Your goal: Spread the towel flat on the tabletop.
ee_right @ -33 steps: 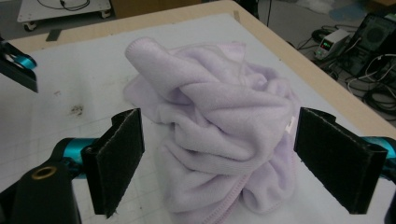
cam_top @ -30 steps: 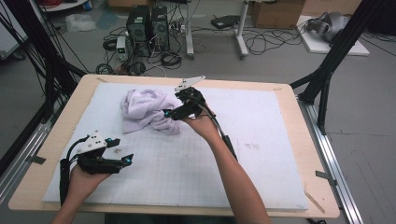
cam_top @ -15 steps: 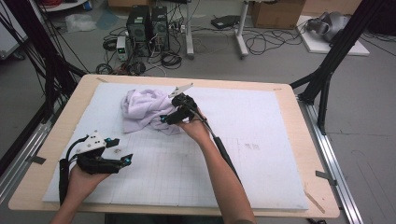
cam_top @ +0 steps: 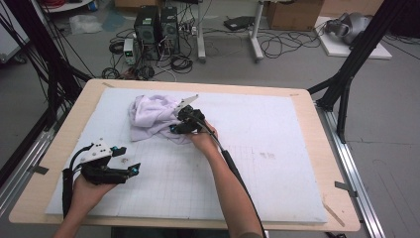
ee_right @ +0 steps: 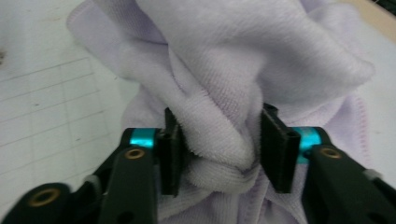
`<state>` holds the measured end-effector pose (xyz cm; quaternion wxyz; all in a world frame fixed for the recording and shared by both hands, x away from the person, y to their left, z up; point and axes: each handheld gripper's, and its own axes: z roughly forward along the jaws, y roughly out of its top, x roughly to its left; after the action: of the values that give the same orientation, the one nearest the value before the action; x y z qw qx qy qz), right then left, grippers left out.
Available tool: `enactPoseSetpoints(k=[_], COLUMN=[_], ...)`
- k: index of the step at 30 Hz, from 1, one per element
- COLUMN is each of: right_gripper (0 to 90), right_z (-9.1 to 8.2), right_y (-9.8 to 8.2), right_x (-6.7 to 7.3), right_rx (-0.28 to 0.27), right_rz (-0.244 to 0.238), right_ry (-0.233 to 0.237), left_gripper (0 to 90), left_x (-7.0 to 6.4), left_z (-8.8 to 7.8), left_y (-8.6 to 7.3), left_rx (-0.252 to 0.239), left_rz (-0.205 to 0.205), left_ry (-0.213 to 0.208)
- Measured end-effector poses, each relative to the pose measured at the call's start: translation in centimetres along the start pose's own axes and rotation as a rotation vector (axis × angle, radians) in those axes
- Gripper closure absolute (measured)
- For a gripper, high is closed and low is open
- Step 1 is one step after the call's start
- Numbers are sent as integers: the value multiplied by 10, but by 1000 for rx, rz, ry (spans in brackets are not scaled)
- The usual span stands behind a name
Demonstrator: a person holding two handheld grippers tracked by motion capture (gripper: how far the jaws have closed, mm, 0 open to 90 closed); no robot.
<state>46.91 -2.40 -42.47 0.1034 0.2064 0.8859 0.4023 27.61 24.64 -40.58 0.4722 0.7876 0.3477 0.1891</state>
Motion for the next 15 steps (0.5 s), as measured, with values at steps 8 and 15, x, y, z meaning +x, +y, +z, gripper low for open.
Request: enactPoseSetpoints(k=[8, 15], right_gripper=[734, 740], right_z=[-20, -56], right_y=[10, 22], right_x=[3, 11], right_rx=[-5, -64], right_rz=[-42, -82], right_ry=[41, 74], left_gripper=[208, 209], left_x=[2, 2], left_z=[-2, -3], left_y=[0, 0], left_rx=[-3, -4], left_rz=[-3, 0], left_ry=[6, 8])
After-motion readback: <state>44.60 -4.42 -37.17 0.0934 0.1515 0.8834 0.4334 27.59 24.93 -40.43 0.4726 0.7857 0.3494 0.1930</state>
